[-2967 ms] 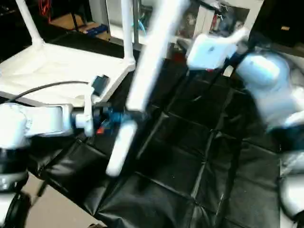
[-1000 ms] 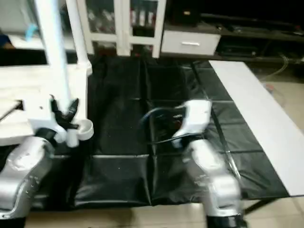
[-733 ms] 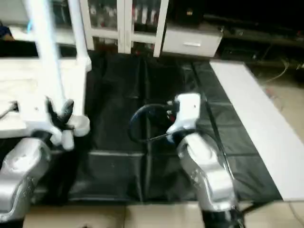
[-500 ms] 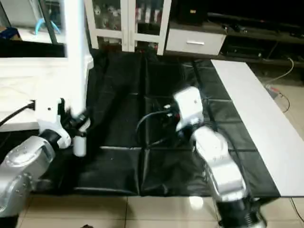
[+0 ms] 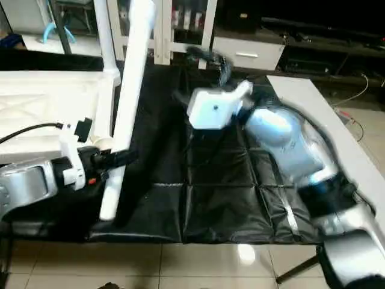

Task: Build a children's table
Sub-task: Pick table leg

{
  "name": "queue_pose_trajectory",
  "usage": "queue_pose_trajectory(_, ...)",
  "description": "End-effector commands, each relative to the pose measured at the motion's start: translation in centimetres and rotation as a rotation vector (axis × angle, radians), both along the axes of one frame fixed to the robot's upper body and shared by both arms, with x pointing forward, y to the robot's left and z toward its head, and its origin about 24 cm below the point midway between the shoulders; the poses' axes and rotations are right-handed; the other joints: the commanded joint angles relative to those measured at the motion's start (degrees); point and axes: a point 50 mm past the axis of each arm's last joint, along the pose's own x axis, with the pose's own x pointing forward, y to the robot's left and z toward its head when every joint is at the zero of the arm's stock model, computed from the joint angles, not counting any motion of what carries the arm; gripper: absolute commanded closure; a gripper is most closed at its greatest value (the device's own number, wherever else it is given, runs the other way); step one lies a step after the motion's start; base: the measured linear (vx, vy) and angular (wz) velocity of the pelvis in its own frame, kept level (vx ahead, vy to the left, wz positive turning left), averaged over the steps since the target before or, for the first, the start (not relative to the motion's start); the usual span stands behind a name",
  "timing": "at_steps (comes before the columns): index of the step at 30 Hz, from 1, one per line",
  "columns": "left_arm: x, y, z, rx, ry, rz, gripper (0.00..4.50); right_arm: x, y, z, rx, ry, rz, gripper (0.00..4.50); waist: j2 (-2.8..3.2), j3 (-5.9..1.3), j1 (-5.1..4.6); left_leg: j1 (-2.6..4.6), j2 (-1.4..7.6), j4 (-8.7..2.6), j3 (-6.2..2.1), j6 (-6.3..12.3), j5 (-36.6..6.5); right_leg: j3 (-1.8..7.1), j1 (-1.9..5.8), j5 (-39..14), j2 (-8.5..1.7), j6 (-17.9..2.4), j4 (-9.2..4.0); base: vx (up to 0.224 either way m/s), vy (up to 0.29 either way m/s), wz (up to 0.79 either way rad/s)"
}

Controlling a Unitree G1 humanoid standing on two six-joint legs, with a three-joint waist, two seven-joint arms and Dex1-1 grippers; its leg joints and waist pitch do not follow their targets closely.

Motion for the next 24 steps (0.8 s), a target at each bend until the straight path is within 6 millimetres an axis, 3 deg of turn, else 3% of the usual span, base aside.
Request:
queue_pose_trajectory(1, 0.0, -1.1, 0.7, -0.012, 0.009, -0.082, 2.96, 1.0, -0.1, -0.2, -0.104, -0.039, -0.023, 0.0, 0.89, -3.55, -0.4, 0.62, -0.32, -3.14, 1.06, -2.17, -9.75, 2.18, 2.74, -3.18, -2.44, -8.46, -4.48, 0.0, 0.0, 0.0)
queue_pose_trajectory(2, 0.0, -1.2, 0.7, -0.013, 0.013, -0.09, 2.96, 1.2, -0.1, -0.1, -0.119, -0.048, -0.024, 0.0, 1.31, -3.54, -0.3, 0.62, -0.27, -3.01, 1.04, -2.16, -9.53, 2.31, 2.9, -0.63, -2.48, -9.4, -4.28, 0.0, 0.0, 0.0)
queue_pose_trajectory(5, 0.1, -1.8, 1.2, -0.003, 0.015, -0.129, 2.96, 2.2, 0.6, 0.6, -0.185, -0.085, -0.018, 0.0, 1.22, -3.67, -0.29, 0.51, -0.32, -2.96, 1.0, -1.81, -8.9, 2.13, 3.17, 1.04, -2.39, -9.95, -3.94, 0.0, 0.0, 0.0)
queue_pose_trajectory(6, 0.1, -1.8, 1.2, -0.003, 0.015, -0.129, 2.96, 2.2, 0.6, 0.6, -0.185, -0.085, -0.018, 0.0, 1.32, -3.72, -0.15, 0.76, -0.3, -2.89, 1.08, -1.68, -9.1, 2.15, 3.08, 0.92, -2.42, -10.03, -4.04, 0.0, 0.0, 0.0)
queue_pose_trajectory(10, 0.1, -2.1, 1.9, 0.008, 0.002, -0.138, 2.96, 2.8, 0.9, 1.0, -0.233, -0.1, 0.002, 0.0, 0.6, -3.59, -0.15, 0.51, -0.24, -2.88, 1.11, -1.72, -8.63, 2.24, 3.36, 1.38, -2.45, -10.17, -3.89, 0.0, 0.0, 0.0)
queue_pose_trajectory(24, -1.5, -2.9, 1.8, 0.011, -0.009, -0.225, 2.96, 4.0, 0.8, 0.6, -0.259, -0.134, 0.0, 0.0, 0.53, -3.48, -0.27, 0.58, -0.25, -2.67, 1.25, -1.67, -9.51, 2.22, 3.03, -0.86, -2.36, -9.64, -3.86, 0.0, 0.0, 0.0)
